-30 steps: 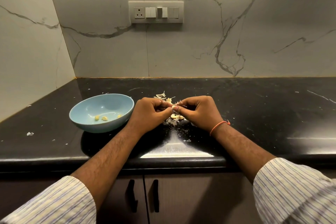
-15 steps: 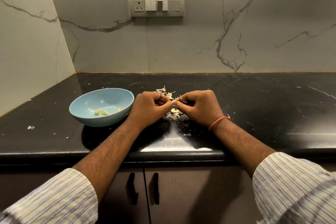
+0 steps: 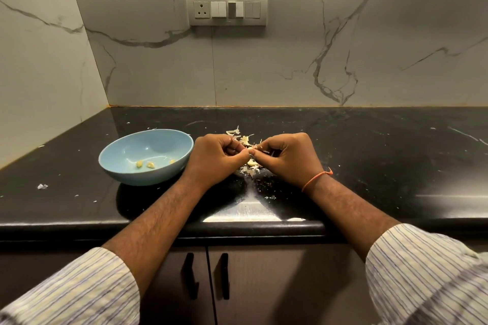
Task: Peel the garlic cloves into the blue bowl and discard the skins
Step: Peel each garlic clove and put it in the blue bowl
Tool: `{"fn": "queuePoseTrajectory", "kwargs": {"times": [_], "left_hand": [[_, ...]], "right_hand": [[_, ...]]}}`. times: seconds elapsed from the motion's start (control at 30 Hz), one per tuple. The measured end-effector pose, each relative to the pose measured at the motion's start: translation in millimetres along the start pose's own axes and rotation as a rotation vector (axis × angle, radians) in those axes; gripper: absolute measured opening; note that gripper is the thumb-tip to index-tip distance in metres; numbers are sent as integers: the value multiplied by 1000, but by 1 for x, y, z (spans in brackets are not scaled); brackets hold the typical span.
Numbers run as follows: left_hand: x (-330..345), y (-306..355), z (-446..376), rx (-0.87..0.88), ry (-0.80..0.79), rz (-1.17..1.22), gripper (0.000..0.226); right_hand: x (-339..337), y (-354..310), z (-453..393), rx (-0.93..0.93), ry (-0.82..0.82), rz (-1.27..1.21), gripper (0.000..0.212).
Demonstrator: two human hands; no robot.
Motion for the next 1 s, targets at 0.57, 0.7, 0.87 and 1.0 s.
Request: {"fn": "queuePoseTrajectory", "kwargs": {"times": [0.57, 0.7, 0.87, 1.0], "left_hand": [[4, 11, -1, 50, -23, -71, 17], [5, 11, -2, 49, -29, -81, 22], [5, 9, -2, 37, -32, -76, 20], [6, 6, -3, 20, -30, -76, 20]], "right_hand": [[18, 27, -8, 240, -161, -307, 14], [23, 35, -9, 306, -212, -377, 15], [29, 37, -9, 337, -276, -438, 13], [26, 38, -10, 343, -261, -483, 16]]}}
Point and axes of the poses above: each hand's wrist, its own z-axis away from the middle knuckle, its own x-axis out of the palm, y = z × x, the point moved 10 cm from there along -z, towards the middle knuckle, and after that the axes turned 10 degrees about x, right-handed, at the moved point
